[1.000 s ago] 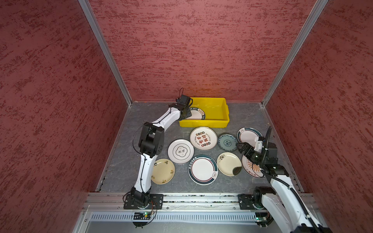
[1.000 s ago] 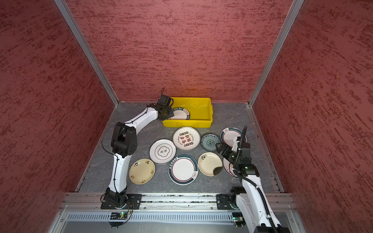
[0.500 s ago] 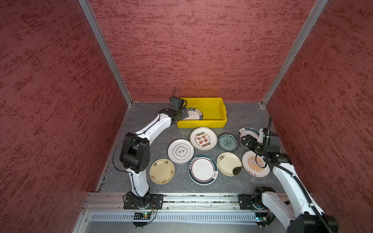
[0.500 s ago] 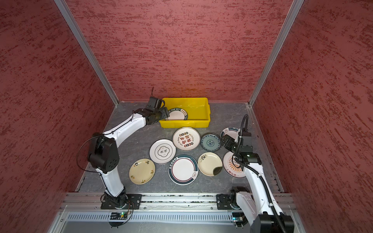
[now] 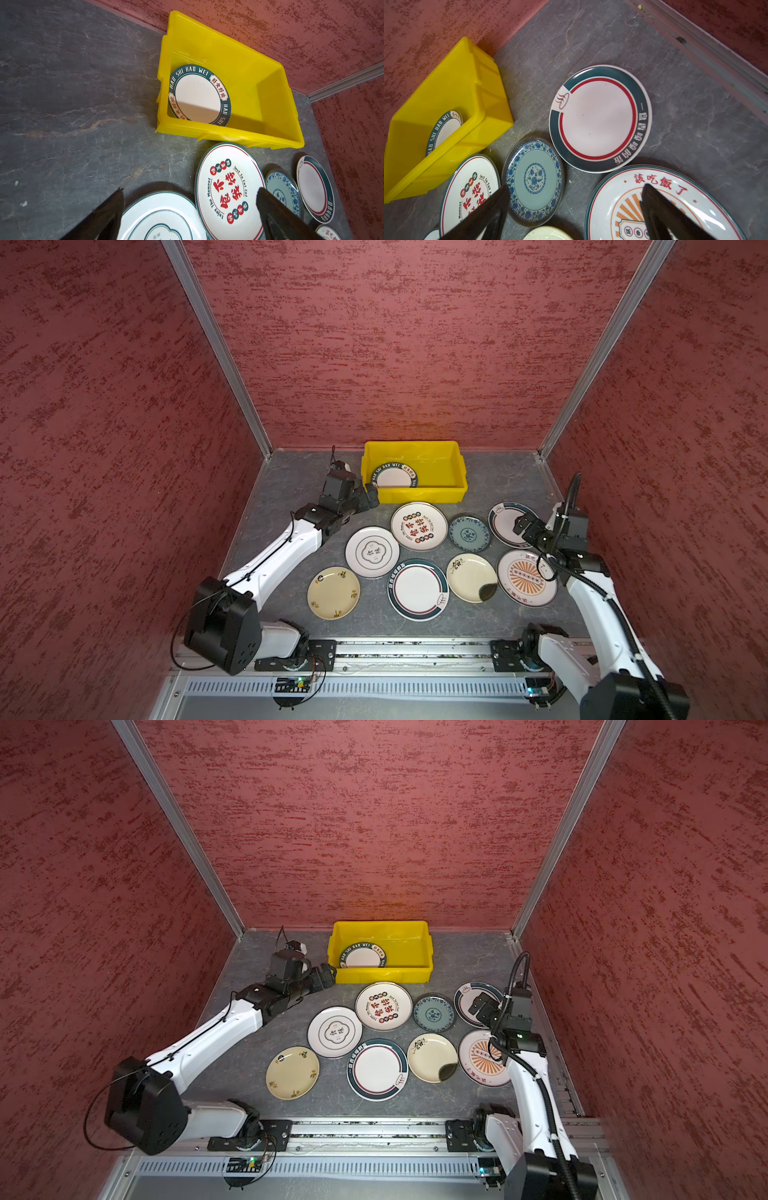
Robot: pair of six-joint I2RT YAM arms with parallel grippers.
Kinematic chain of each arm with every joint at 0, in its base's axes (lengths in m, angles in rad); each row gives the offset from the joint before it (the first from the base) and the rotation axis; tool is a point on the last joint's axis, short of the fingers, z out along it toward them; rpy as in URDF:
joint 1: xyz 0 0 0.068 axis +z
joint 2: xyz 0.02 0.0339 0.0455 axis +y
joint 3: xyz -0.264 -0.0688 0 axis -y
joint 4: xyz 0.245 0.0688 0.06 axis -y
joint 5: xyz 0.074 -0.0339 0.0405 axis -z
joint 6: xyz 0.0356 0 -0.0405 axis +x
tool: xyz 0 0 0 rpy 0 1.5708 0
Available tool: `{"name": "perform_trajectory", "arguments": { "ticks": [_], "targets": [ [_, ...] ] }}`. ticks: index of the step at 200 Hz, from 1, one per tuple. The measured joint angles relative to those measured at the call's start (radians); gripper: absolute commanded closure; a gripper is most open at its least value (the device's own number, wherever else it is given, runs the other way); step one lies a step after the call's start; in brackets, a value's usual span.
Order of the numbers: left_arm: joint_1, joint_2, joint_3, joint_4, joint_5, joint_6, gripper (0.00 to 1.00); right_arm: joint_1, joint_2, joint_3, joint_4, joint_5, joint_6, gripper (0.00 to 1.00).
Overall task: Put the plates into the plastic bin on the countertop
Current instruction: 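Withdraw the left gripper from the bin while the right gripper moves over the striped plate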
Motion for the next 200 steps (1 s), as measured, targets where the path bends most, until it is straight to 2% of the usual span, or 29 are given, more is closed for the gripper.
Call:
{"name": "perform_trajectory", "arguments": {
  "ticks": [48,81,135,200],
  "targets": [
    [0.006,-0.167,-0.157,0.047,0.046,0.000,0.00,-0.104,0.045,0.001,-0.003,0.031,-0.003,0.01],
    [0.006,-0.196,-0.281,0.109,0.106,-0.002,0.01,-0.179,0.082,0.000,0.014,0.008,-0.004,0.01],
    [0.006,-0.195,-0.348,0.179,0.151,0.024,0.00,-0.191,0.161,0.005,0.060,-0.144,-0.025,0.01],
    [0.010,-0.243,-0.444,0.280,0.179,0.045,0.01,-0.191,0.144,0.016,0.066,-0.121,-0.039,0.01]
  ]
}}
